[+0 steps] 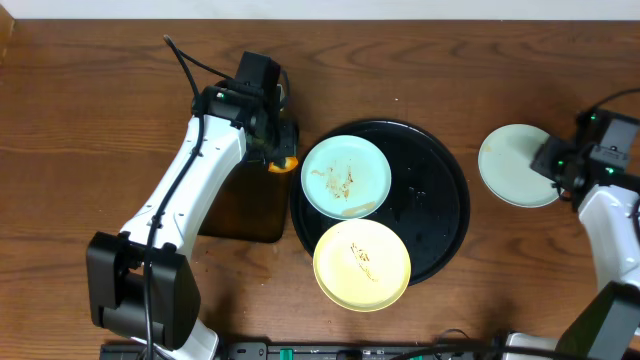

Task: Clean dirty plates on tray and stack at the side
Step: 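Reach the right gripper to the rim of the left green plate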

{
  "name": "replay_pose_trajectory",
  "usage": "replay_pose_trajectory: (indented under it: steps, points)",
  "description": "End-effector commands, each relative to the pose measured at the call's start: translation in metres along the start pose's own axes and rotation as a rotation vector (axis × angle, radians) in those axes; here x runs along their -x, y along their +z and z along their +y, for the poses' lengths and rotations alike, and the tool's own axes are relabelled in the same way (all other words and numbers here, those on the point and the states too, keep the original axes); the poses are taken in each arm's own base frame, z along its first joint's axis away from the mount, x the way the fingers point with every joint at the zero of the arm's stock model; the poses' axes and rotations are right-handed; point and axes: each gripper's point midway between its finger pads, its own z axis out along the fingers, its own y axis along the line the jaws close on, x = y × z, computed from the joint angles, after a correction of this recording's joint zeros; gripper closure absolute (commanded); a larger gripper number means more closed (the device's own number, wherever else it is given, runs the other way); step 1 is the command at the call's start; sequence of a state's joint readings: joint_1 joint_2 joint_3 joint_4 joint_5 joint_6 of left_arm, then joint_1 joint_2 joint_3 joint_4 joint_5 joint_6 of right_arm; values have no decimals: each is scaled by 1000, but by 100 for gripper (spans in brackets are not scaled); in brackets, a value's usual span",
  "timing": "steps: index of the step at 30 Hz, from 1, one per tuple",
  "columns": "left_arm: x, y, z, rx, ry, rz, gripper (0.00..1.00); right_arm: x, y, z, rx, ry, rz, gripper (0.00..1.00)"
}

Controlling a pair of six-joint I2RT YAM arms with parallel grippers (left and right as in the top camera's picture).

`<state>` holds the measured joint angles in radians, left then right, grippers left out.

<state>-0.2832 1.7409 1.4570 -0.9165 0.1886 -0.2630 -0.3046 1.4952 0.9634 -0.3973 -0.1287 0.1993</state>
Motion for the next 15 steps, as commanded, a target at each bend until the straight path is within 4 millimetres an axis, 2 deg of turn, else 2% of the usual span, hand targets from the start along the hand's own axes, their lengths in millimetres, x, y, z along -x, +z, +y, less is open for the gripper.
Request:
replay_pose_trajectory:
  steps: [1, 4, 8, 11, 15]
  points:
    - [0, -5, -1, -12, -5, -7, 93, -19, -16, 86, 350, -113, 58, 59]
    - [-1, -4, -2, -13, -5, -6, 93, -47, -19, 126, 423, -197, 130, 58]
    - [-1, -4, -7, -17, 8, -8, 92, -86, -15, 168, 448, -317, 205, 56]
    - [-1, -3, -16, -27, 32, -19, 92, -116, -6, 188, 427, -363, 268, 56]
    - [-1, 1, -32, -48, 72, -39, 93, -152, 8, 205, 394, -402, 336, 57]
